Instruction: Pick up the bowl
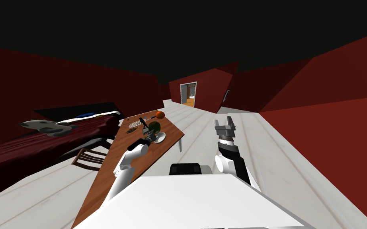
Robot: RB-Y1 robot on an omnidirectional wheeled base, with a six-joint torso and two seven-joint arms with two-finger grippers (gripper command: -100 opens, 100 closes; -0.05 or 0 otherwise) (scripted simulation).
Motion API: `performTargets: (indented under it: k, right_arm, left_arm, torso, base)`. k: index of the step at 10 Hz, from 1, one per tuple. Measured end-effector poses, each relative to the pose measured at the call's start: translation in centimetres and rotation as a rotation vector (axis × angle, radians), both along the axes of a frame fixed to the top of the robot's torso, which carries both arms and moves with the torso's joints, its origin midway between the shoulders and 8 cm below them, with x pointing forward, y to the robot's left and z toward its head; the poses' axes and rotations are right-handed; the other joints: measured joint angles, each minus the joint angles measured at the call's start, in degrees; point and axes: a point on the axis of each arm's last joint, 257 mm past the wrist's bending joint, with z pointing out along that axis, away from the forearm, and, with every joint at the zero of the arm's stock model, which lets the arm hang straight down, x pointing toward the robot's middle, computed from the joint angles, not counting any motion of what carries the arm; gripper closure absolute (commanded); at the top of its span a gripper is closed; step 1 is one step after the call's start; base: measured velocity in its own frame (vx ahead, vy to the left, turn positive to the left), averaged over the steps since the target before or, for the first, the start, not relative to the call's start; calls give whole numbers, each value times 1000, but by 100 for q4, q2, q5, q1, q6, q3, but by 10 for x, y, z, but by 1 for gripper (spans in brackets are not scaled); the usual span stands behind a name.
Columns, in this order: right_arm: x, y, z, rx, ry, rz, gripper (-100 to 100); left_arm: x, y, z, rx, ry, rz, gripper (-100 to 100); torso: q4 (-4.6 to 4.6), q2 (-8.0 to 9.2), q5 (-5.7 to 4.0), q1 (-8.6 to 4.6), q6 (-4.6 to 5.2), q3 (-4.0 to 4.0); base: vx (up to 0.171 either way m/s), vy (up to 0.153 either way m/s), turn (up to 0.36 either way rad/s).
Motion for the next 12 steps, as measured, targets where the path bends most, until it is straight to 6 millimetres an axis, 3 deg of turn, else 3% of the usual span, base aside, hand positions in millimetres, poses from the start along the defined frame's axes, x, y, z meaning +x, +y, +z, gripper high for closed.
performTargets:
  k: [12]
  right_arm:
    - [0, 0, 0, 0, 0, 0, 0]
  left_arm:
    - [-43, 31, -79, -80, 353, 36, -100]
  torso:
    - [0, 0, 0, 1, -1, 0]
  base:
    - [26, -24, -45]
